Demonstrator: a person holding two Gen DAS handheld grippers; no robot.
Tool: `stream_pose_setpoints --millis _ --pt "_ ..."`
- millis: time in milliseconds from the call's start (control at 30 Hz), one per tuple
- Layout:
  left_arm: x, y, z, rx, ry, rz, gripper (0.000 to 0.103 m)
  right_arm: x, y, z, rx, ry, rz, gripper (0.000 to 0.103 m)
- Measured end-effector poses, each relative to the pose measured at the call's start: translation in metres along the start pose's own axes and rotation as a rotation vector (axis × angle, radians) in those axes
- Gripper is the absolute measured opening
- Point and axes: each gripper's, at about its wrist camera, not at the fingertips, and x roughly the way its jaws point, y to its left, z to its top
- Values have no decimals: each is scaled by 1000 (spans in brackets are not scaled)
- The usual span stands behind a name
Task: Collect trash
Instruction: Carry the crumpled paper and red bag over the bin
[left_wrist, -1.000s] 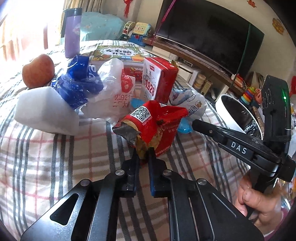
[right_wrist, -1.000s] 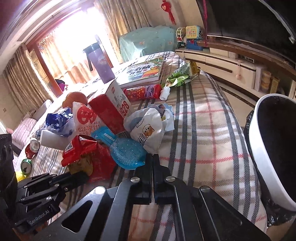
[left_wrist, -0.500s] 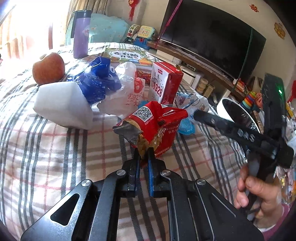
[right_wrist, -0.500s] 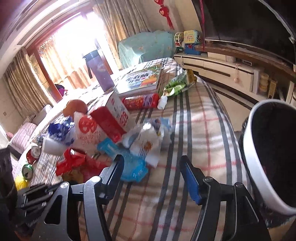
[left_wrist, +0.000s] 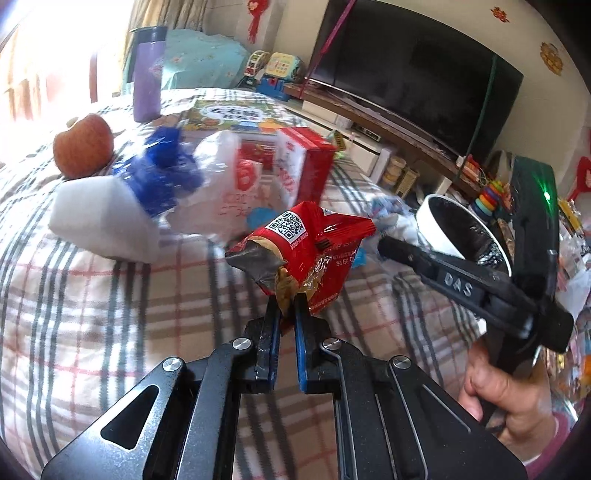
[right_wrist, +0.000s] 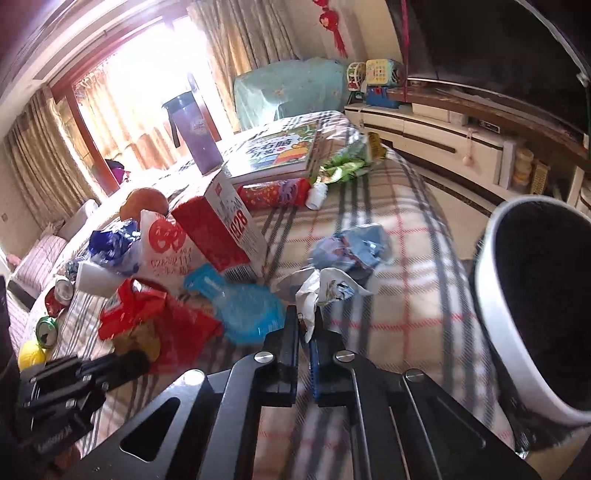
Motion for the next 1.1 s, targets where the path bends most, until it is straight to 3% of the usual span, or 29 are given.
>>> stream_pose_setpoints --millis 500,1100 --pt "13 -60 12 88 13 -69 6 -71 -34 -14 56 -74 -14 2" --pt "32 -122 27 186 23 -131 6 -94 -82 -13 125 -117 -77 2"
